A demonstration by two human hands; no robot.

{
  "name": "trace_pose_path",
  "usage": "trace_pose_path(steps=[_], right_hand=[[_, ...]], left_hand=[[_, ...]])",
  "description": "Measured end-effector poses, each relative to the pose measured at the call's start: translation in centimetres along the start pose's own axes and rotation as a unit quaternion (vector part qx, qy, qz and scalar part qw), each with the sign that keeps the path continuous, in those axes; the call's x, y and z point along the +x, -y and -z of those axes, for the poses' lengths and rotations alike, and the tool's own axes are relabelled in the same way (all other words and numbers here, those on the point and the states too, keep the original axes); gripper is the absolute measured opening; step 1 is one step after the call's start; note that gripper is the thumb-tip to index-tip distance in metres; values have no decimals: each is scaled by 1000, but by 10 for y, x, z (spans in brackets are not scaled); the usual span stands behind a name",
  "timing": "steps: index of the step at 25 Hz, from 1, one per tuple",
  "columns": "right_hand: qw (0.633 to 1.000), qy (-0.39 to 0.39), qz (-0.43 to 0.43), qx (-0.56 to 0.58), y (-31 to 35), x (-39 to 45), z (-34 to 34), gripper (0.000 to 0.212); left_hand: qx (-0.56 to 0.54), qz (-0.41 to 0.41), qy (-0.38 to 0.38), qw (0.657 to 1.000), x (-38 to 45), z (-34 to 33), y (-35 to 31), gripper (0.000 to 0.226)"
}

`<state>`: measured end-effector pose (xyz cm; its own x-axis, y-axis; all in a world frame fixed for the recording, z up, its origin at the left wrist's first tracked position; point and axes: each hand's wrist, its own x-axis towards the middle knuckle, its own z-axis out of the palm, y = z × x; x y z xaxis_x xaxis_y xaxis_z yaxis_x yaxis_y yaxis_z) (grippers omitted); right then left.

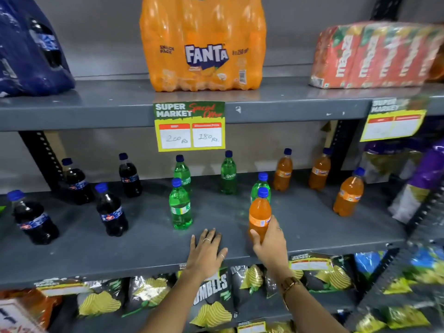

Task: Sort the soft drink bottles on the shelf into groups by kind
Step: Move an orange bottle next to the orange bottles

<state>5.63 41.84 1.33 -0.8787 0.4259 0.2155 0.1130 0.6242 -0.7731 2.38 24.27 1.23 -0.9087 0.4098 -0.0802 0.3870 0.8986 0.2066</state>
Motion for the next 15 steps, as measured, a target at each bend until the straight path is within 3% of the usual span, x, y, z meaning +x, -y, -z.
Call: trace_pose_path(steps=[7,15], right_hand=[[997,-64,-46,8,-36,27,48,53],[995,-66,-67,23,-62,78,61,57]], left_hand=[[-5,-6,50,999,25,-4,-37,66],[4,20,99,995,45,-8,-44,78]])
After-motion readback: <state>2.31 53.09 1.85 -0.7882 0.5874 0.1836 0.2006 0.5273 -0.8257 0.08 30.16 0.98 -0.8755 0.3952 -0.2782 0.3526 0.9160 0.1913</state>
